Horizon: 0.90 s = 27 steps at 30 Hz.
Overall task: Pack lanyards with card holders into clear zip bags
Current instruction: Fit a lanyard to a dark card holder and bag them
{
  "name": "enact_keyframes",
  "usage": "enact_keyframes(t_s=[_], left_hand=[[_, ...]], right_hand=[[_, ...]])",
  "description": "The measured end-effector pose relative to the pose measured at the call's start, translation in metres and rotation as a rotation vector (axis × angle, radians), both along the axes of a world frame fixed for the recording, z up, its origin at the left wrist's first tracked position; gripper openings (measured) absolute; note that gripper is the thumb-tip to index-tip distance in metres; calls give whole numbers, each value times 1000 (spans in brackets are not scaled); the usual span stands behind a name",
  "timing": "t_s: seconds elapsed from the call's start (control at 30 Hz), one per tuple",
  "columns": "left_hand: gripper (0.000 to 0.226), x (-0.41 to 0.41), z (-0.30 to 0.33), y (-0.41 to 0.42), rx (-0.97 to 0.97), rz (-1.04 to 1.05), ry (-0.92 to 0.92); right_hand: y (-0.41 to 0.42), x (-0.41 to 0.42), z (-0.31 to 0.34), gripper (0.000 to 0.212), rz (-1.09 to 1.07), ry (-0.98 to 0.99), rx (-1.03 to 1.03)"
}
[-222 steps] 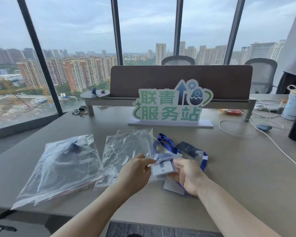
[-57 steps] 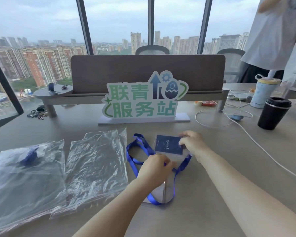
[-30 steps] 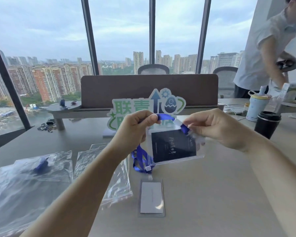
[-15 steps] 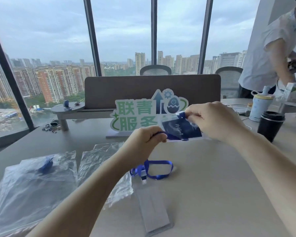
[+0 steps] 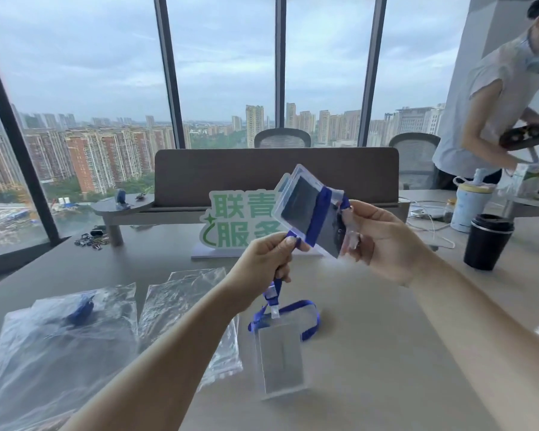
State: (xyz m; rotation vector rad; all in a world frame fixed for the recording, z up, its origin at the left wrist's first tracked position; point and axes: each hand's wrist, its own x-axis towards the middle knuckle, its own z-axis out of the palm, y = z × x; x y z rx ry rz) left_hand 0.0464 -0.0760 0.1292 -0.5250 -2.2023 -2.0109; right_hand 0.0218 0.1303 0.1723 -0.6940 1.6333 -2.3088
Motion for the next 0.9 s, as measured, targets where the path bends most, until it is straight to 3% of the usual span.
enact_keyframes(t_s=[0.07, 0.2, 0.27, 0.33, 0.4, 0.53, 0.67, 0.73, 0.8, 0.9], left_hand=[[31, 6, -4, 4, -15, -41, -21], [30, 11, -4, 6, -149, -32, -30], [28, 11, -1, 4, -247, 4, -14], [26, 8, 3, 0, -365, 86, 12], [27, 5, 6, -5, -388, 146, 11], [28, 2, 6, -13, -240, 142, -19], [28, -1, 4, -18, -123, 154, -23], [28, -4, 3, -22, -62, 187, -24], [29, -7, 5, -27, 34, 203, -26], [29, -11, 7, -37, 152, 229, -52]], right_hand=[[-9, -4, 3, 17, -209, 71, 42], [-15, -3, 11, 27, -639, 523, 538], [-15, 0, 12, 20, -691, 711, 767], [-16, 2, 13, 18, -664, 779, 912], [-14, 2, 15, 20, -615, 721, 866], [-5, -2, 20, 28, -553, 441, 480], [3, -5, 21, 29, -273, 122, 161], [10, -8, 23, 10, -108, 36, 159], [21, -12, 24, 30, -13, 1, 260], [34, -13, 27, 37, 13, 32, 397]])
